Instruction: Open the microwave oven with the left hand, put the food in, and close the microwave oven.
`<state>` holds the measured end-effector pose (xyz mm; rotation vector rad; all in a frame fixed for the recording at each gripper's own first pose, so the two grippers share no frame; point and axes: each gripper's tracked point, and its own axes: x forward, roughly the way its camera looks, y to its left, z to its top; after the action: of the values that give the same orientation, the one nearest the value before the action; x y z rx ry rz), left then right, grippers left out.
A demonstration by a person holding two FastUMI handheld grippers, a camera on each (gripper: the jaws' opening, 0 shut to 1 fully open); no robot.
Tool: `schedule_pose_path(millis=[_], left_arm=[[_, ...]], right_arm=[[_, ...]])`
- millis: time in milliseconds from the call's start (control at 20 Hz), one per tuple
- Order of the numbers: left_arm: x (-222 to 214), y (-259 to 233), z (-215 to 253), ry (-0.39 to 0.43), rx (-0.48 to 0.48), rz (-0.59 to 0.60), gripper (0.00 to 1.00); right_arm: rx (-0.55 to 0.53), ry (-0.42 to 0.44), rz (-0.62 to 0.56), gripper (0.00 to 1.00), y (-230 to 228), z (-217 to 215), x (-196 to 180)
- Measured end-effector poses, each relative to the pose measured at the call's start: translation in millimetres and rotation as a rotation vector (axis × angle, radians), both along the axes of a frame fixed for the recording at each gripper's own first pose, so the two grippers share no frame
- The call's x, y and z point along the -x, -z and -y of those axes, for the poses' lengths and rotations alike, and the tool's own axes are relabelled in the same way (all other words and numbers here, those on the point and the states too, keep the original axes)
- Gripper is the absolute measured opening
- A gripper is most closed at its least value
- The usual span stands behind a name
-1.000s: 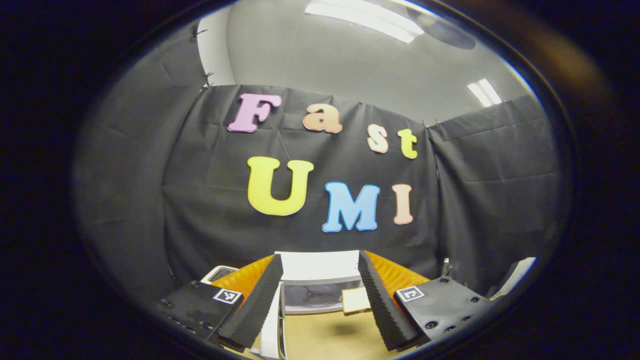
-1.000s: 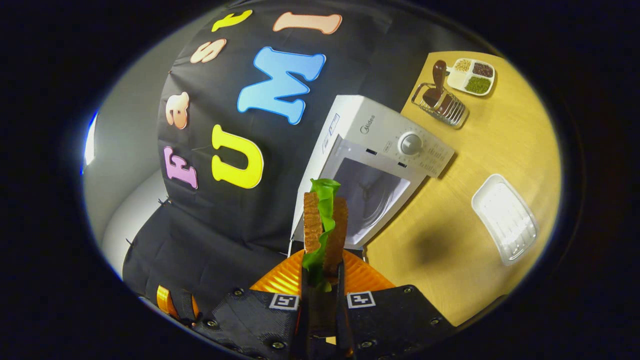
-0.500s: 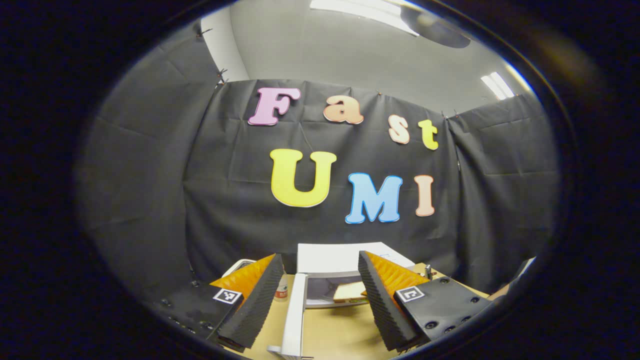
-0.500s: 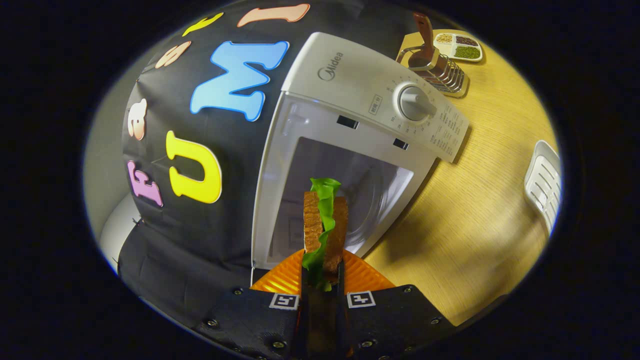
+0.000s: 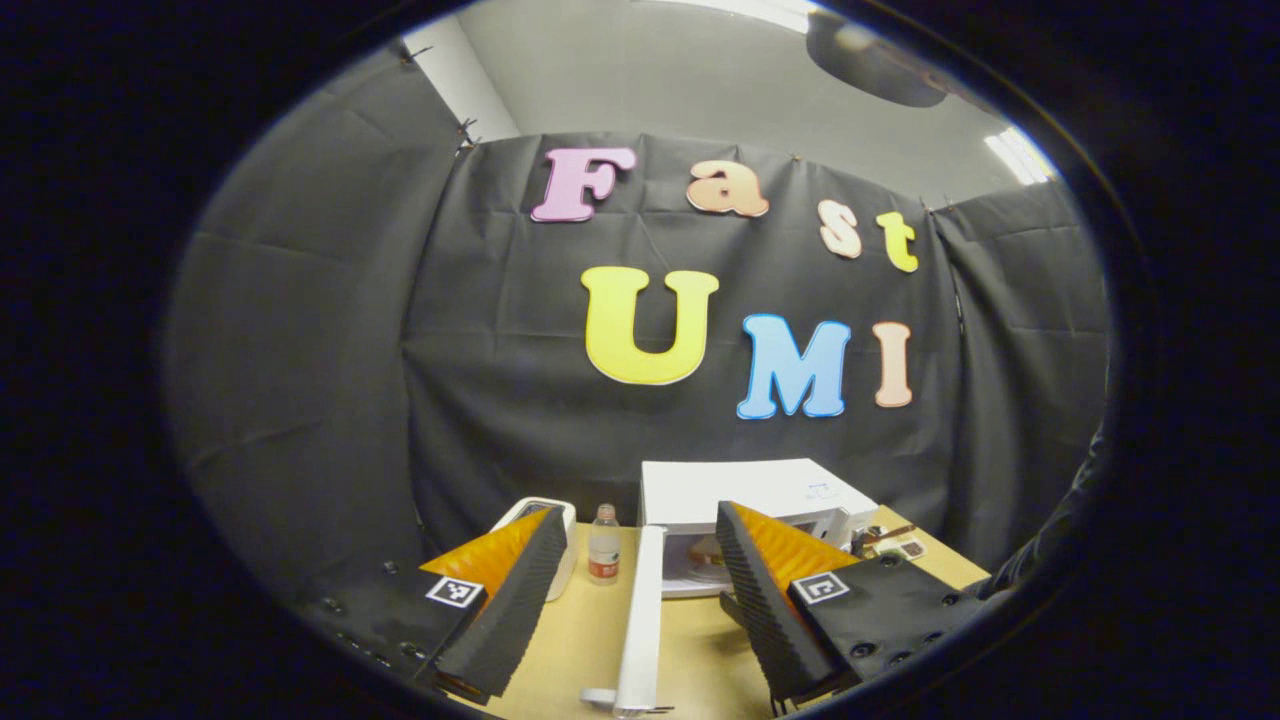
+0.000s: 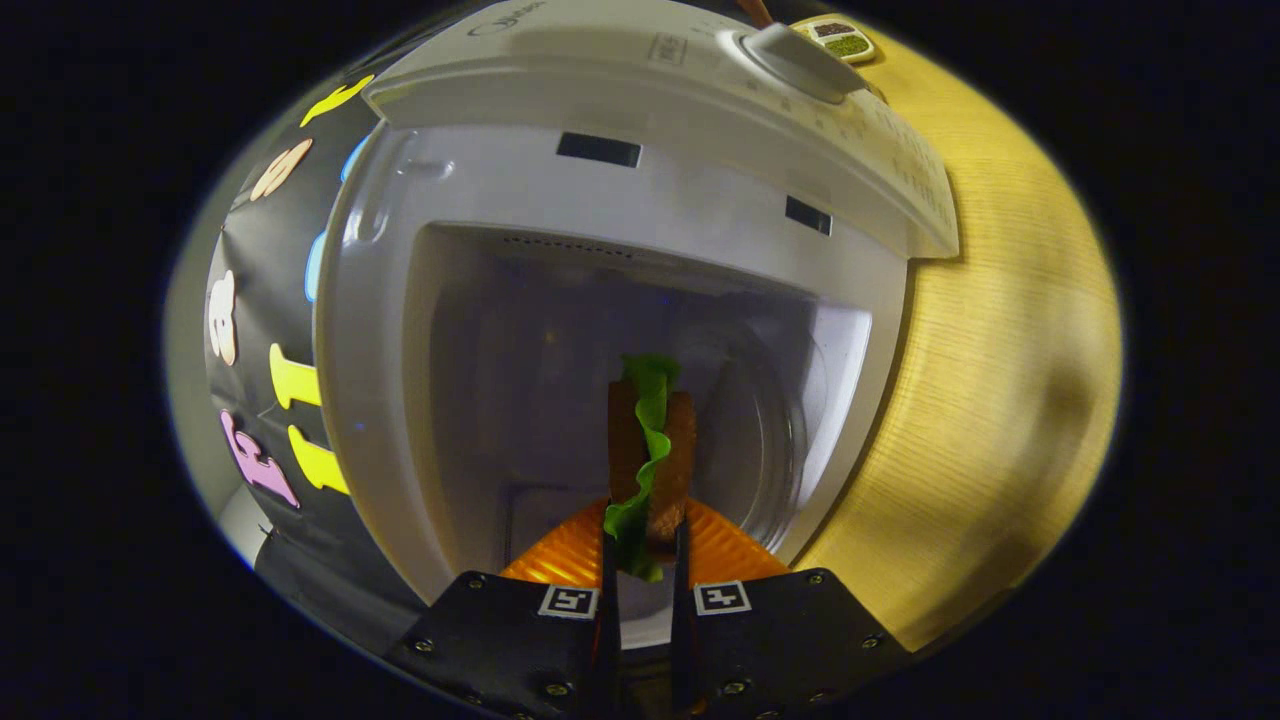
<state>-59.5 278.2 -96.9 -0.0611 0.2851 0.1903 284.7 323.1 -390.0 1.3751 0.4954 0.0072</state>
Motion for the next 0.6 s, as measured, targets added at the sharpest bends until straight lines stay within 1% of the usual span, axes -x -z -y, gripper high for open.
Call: schedule_pose_path(millis=[100,150,250,300,400,450,500,550,600], left_arm=[[1,3,-6,-0.016,-0.004,-0.011,0.96],[3,4,-11,-0.026,-0.007,-0.017,0.94],[5,5,-17,-0.043,-0.006,-0.024,0.94],[5,7,-19,-0.05,-0.002,-0.027,0.94],[6,5,-21,-0.057,0.004,-0.021,0.94],[3,2,-22,-0.056,0.006,-0.011,0.94],[0,-1,-20,-0.05,0.01,-0.002,0.94],[-4,-2,-16,-0.04,0.013,0.006,0.98],[-7,-3,-13,-0.027,0.014,0.013,0.94]], right_arm=[[-0.012,0.041,-0.022,0.21,9,-5,-14],[-0.009,0.057,-0.024,0.21,13,-8,-19],[0.0,0.074,-0.025,0.21,15,-12,-28],[0.013,0.081,-0.034,0.21,18,-15,-31],[0.033,0.08,-0.067,0.21,22,-14,-26],[0.056,0.075,-0.087,0.3,25,-13,-21],[0.099,0.061,-0.116,0.35,29,-10,-14],[0.134,0.046,-0.114,0.43,28,-8,-8],[0.15,0.026,-0.101,0.52,21,-7,-3]])
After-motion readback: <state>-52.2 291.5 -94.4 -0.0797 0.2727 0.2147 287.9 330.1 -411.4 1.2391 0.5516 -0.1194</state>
